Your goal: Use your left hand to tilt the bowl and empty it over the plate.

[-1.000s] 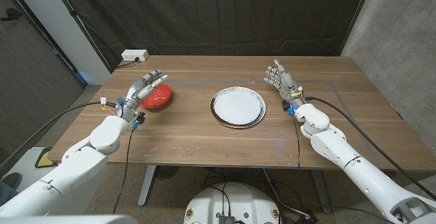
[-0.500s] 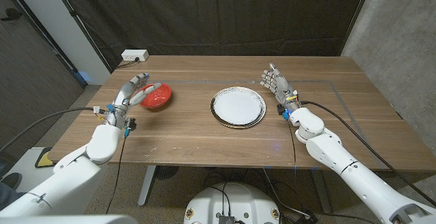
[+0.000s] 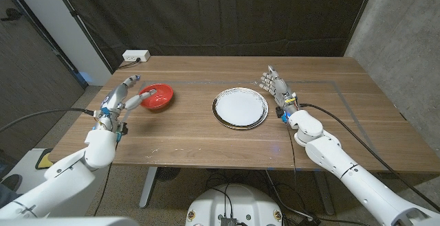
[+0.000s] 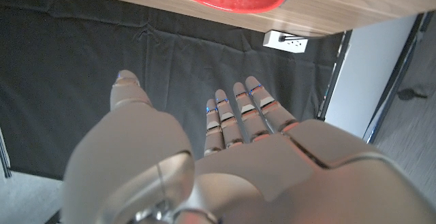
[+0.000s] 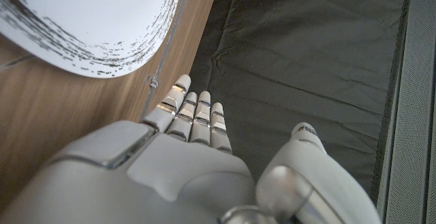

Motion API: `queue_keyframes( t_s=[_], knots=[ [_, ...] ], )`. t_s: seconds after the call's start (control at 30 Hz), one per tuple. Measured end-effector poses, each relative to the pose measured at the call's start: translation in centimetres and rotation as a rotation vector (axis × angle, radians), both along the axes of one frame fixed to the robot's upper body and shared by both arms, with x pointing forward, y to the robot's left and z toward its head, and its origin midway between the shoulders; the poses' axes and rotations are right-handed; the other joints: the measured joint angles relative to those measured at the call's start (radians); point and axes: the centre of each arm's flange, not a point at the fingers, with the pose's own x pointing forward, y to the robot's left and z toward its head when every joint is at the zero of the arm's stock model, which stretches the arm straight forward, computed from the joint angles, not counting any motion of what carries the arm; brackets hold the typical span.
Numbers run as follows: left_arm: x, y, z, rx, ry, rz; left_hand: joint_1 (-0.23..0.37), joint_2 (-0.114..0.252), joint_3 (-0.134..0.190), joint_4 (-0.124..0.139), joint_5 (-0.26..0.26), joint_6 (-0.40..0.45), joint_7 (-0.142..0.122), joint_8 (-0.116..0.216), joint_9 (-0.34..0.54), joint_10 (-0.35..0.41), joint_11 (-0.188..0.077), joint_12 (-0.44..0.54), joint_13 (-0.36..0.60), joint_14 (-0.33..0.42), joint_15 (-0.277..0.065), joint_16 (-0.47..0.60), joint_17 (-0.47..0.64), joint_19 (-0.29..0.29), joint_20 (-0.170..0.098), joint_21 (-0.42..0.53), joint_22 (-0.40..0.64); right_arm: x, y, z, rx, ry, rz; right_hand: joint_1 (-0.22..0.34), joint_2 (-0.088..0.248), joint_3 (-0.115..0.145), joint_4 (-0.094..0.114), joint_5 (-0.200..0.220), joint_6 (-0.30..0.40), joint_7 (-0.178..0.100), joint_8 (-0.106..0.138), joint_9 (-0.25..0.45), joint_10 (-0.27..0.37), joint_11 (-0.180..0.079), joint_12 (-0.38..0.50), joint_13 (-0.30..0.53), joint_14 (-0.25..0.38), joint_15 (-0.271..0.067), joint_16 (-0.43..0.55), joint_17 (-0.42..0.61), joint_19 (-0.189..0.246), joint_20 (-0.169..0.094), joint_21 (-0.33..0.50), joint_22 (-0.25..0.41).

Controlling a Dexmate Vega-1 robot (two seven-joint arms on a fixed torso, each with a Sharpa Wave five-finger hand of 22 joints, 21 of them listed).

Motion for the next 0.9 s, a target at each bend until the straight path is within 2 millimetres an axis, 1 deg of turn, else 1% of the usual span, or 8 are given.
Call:
queue_keyframes(
  t_s=[0.03, 0.07, 0.13, 0.23, 0.4, 0.47, 0.8, 0.9],
  knots=[
    [-0.1, -0.1, 0.0, 0.003, 0.0, -0.004, 0.009, -0.004, 0.003, -0.003, 0.0, 0.012, -0.005, 0.0, 0.0, 0.01, -0.007, 0.0, 0.0, 0.008, 0.0, 0.0, 0.0, 0.001, 0.0, 0.0, 0.0, 0.0, 0.0, 0.0, 0.0, 0.002, -0.002, 0.0, 0.0, 0.0, 0.0, 0.0, 0.0, 0.0, 0.0, 0.0, 0.0, 0.0, 0.0, 0.0, 0.0, 0.0, 0.0, 0.0, 0.0, 0.0, 0.0, 0.0],
    [0.0, 1.1, -0.2, 0.076, 0.0, 0.149, 0.016, -0.001, 0.003, -0.008, 0.0, 0.024, -0.009, 0.0, 0.0, 0.023, -0.011, 0.0, 0.0, 0.016, 0.0, 0.0, 0.0, 0.012, 0.0, 0.0, 0.0, -0.1, 0.7, -0.1, 0.002, 0.001, 0.011, 0.0, 0.0, 0.0, 0.0, 0.0, 0.0, 0.0, 0.0, 0.0, 0.0, 0.0, 0.0, 0.0, 0.0, 0.0, 0.0, 0.0, 0.0, 0.0, 0.0, 0.0],
    [-0.3, 0.7, 0.1, 0.086, -0.004, 0.138, 0.029, -0.004, 0.002, -0.009, 0.0, 0.041, -0.013, 0.002, 0.0, 0.038, -0.017, 0.0, 0.0, 0.031, -0.002, 0.0, 0.0, 0.026, -0.001, 0.0, 0.0, -0.1, 0.7, -0.1, 0.0, 0.004, 0.008, 0.0, 0.0, 0.0, 0.0, 0.0, 0.0, 0.0, 0.0, 0.0, 0.0, 0.0, 0.0, 0.0, 0.0, 0.0, 0.0, 0.0, 0.0, 0.0, -0.004, 0.0],
    [-0.5, 1.2, 0.3, 0.148, 0.009, 0.231, 0.037, -0.004, -0.003, -0.014, 0.0, 0.052, -0.011, 0.008, 0.0, 0.053, -0.017, 0.0, 0.0, 0.046, 0.0, 0.0, 0.0, 0.031, -0.005, 0.0, 0.0, -0.2, 1.0, 0.0, -0.001, 0.002, 0.013, 0.0, 0.0, 0.0, 0.0, 0.0, 0.0, 0.0, 0.0, 0.0, 0.0, 0.0, 0.0, 0.0, 0.0, 0.0, 0.0, 0.0, 0.0, 0.0, -0.004, 0.0],
    [-0.6, 1.1, 1.2, 0.229, 0.053, 0.283, 0.044, -0.003, -0.003, -0.013, 0.008, 0.049, -0.008, -0.005, 0.0, 0.044, -0.008, -0.012, 0.0, 0.041, -0.003, -0.012, 0.0, 0.034, -0.002, -0.008, 0.0, -0.2, 1.1, 0.1, 0.001, 0.001, 0.013, 0.0, 0.0, -0.003, -0.003, 0.0, 0.014, -0.003, 0.007, 0.0, 0.005, 0.005, 0.0, 0.0, 0.0, 0.0, 0.0, 0.0, 0.005, -0.005, -0.008, 0.0],
    [-0.7, 0.9, 1.4, 0.239, 0.052, 0.283, 0.053, -0.012, -0.003, -0.013, 0.008, 0.035, -0.009, -0.008, 0.0, 0.034, -0.01, -0.017, 0.0, 0.028, 0.0, -0.015, 0.002, 0.022, -0.001, -0.012, 0.0, -0.3, 1.2, 0.1, 0.001, 0.0, 0.014, 0.0, 0.0, -0.004, -0.004, 0.0, 0.02, -0.008, 0.007, 0.0, 0.005, 0.005, 0.0, 0.0, 0.0, 0.0, 0.0, 0.0, 0.005, -0.005, -0.008, 0.0],
    [-0.6, 0.9, 3.1, 0.356, 0.129, 0.362, 0.052, -0.012, -0.009, -0.013, 0.008, 0.02, -0.012, -0.02, 0.0, 0.021, -0.012, -0.027, 0.001, 0.015, 0.002, -0.024, 0.005, 0.01, -0.004, -0.019, 0.0, -0.4, 1.3, 0.3, 0.003, -0.003, 0.012, 0.0, 0.0, -0.004, -0.004, 0.0, 0.03, -0.009, 0.011, 0.0, 0.009, 0.001, 0.0, 0.0, 0.005, 0.006, 0.0, 0.0, 0.005, -0.005, -0.015, 0.0],
    [-0.5, 0.5, 3.7, 0.401, 0.146, 0.379, 0.069, -0.028, -0.013, -0.025, 0.016, -0.009, -0.011, -0.036, 0.0, -0.006, -0.014, -0.043, 0.005, 0.002, 0.001, -0.032, 0.003, 0.004, -0.002, -0.023, 0.0, -0.4, 1.3, 0.3, 0.004, -0.002, 0.01, 0.0, 0.0, -0.004, -0.004, 0.0, 0.03, -0.009, 0.011, 0.0, 0.009, 0.001, 0.0, 0.0, 0.005, 0.006, 0.0, 0.0, 0.005, -0.005, -0.015, 0.0]
  ],
)
